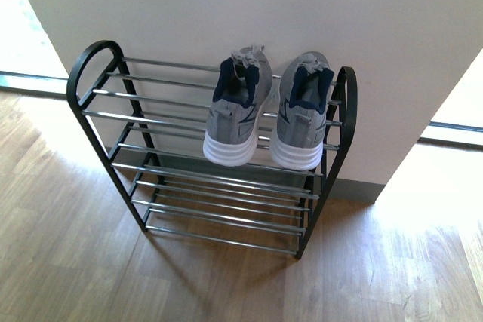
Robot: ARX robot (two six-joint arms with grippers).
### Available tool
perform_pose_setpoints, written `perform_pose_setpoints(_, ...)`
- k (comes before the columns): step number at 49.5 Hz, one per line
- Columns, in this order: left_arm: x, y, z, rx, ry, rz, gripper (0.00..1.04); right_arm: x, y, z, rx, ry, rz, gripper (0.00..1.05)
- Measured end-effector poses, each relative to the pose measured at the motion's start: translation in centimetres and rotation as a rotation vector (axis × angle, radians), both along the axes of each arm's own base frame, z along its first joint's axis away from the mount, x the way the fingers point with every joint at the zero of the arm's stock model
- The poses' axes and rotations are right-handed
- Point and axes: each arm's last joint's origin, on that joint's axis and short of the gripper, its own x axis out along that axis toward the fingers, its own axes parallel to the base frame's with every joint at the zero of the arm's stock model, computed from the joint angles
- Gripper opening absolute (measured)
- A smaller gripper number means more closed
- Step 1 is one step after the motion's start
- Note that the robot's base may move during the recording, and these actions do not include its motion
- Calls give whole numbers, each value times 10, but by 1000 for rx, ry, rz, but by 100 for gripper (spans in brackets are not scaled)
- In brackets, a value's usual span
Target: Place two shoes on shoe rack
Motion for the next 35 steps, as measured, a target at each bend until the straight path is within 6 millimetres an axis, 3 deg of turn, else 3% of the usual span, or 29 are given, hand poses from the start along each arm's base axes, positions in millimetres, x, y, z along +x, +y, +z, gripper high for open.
perform_pose_setpoints(35, 0, 0, 0, 0, 0, 0, 95, 0, 0, 0, 1, 0, 2, 95)
